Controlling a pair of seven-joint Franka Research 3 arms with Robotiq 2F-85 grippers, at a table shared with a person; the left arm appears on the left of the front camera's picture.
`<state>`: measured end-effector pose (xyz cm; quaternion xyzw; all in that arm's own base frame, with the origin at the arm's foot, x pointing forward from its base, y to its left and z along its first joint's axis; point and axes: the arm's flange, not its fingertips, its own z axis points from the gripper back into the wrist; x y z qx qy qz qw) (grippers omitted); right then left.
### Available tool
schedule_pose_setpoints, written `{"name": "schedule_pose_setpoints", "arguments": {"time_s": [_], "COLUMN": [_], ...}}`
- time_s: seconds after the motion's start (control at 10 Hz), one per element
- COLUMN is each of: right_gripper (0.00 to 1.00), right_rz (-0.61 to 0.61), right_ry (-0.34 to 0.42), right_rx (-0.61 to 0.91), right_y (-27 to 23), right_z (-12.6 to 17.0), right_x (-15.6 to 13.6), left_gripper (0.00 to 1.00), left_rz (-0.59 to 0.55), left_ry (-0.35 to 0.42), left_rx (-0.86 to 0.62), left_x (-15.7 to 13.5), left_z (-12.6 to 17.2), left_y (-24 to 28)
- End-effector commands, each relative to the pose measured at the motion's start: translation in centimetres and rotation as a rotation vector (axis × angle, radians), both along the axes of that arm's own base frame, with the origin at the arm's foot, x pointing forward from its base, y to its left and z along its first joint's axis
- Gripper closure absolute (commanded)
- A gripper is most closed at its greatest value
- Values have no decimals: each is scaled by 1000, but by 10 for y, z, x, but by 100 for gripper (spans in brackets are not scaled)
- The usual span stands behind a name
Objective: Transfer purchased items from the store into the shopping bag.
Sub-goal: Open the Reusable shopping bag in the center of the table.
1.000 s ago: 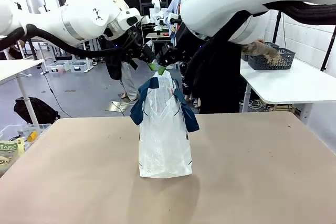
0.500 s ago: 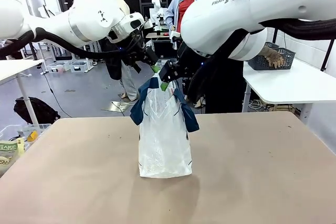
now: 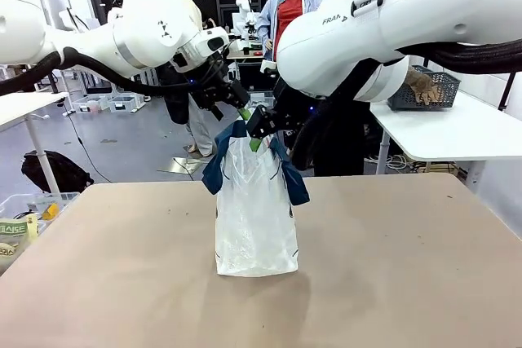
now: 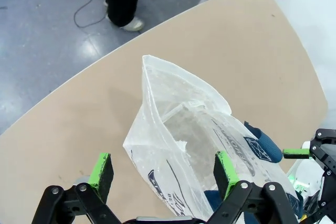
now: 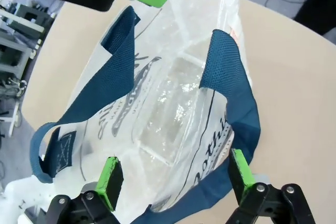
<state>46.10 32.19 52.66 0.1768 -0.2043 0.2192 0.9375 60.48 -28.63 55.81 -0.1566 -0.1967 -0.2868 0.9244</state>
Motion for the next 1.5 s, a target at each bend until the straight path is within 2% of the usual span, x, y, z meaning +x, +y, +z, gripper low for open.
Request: {"name": "schedule_pose_setpoints", "arguments": {"time_s": [0.0,0.1,0.2,0.5,0.6,1.1,1.4], "right_gripper": [0,6,25,84,100,100,100], "right_rz": [-21,-14,-13,-28,-28,-57,-114], "right_ry": [0,-7,-14,-13,-13,-13,-9], "right_rx": [-11,-13,-18,-21,-20,-18,-12], "right_y": [1,1,0,-2,-2,-12,-25], "right_z": [-2,-2,-2,0,-1,-3,-2], "right_x": [4,4,4,7,7,10,13], "left_gripper": [0,7,22,81,100,100,100], "left_rz": [-45,-60,-57,-56,-53,-25,83], "left_ry": [31,43,45,64,70,98,76], "left_rx": [-29,-27,-20,-14,-7,31,33], "left_x": [8,9,10,11,11,12,0], "left_z": [2,0,-1,-2,-2,-3,8], "left_y": [-2,-4,-4,-3,-3,8,56]}}
